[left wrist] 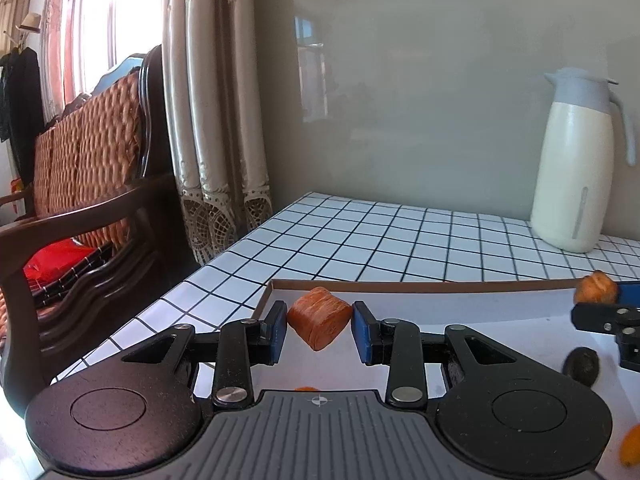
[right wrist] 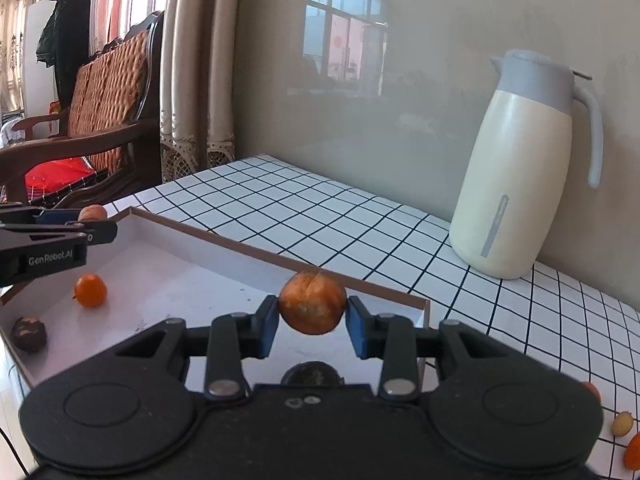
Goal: Organize fruits
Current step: 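Open both grippers above the box to drop the chunk and reddish fruit, then move both open grippers back from the box toward the remaining fruit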
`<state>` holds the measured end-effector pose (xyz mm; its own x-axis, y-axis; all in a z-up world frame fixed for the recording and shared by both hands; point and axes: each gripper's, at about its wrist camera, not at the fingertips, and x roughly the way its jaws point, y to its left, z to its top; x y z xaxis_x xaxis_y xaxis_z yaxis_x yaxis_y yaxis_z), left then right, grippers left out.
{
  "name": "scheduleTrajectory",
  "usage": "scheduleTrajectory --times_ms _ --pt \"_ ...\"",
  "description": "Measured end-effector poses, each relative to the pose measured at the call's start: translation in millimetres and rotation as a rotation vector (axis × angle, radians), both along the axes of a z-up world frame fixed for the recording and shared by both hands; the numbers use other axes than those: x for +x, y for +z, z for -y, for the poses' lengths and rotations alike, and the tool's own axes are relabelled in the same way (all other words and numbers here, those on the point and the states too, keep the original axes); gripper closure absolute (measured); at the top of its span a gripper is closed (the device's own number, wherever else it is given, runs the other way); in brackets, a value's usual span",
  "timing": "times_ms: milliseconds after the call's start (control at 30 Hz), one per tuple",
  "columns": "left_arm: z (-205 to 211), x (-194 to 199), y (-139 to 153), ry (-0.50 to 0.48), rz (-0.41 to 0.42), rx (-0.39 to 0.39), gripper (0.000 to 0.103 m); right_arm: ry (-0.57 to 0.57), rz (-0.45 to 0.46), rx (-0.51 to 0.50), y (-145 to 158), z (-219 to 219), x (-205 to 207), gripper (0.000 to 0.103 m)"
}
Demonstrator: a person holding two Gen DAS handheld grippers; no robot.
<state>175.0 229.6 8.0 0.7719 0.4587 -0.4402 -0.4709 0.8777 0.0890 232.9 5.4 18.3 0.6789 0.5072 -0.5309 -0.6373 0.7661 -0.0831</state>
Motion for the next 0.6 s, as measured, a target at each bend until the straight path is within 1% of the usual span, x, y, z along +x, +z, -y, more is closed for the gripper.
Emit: scheduleTrajectory --times_ms 100,133,167,200,233,267,300,333,400,500,600 --pt "-4.8 8.6 -3.6 0.015 -0.014 -0.009 0.068 0.004 -0.016 -0.005 -1.0 -0.5 7.3 0.074" --pt "-4.9 10.3 -4.2 0.025 -0.013 -0.011 0.067 0.01 -0.01 -0.022 -1.2 -1.9 8.7 0.072" --pt "-4.8 10.7 -3.9 0.031 -0.005 -0.014 0.064 0.0 0.014 -0.035 -0.8 -2.3 9.6 0.065" --pt "-4.7 9.4 -2.9 0.038 0.009 -0.017 0.054 -0.024 0.053 -0.029 0.6 -0.7 9.1 0.033" --pt "-2.3 5.9 -1.1 0.04 0.037 -0.015 0.023 -0.05 0.097 0.006 2.3 3.7 7.0 0.005" --pt "0.4 1.9 0.4 0.044 0.065 -0.003 0.005 -0.061 0.133 0.048 3.3 8.9 5.4 0.006" --pt "4.0 -0.9 2.0 0.058 0.088 0.02 0.003 -0.071 0.14 0.055 3.7 11.0 6.2 0.006" --pt "6.9 -2.0 3.3 0.063 0.095 0.04 0.003 -0.081 0.126 0.048 3.2 11.6 8.9 0.006" --pt "9.0 -2.4 4.0 0.058 0.098 0.047 0.003 -0.085 0.097 0.053 1.0 13.7 12.5 0.006" --pt "9.1 -2.4 1.8 0.067 0.093 0.055 0.003 -0.088 0.079 0.05 -1.2 14.8 13.9 0.006" --pt "7.6 -3.8 1.4 0.074 0.095 0.052 0.002 -0.086 0.084 0.057 0.7 16.5 11.7 0.006"
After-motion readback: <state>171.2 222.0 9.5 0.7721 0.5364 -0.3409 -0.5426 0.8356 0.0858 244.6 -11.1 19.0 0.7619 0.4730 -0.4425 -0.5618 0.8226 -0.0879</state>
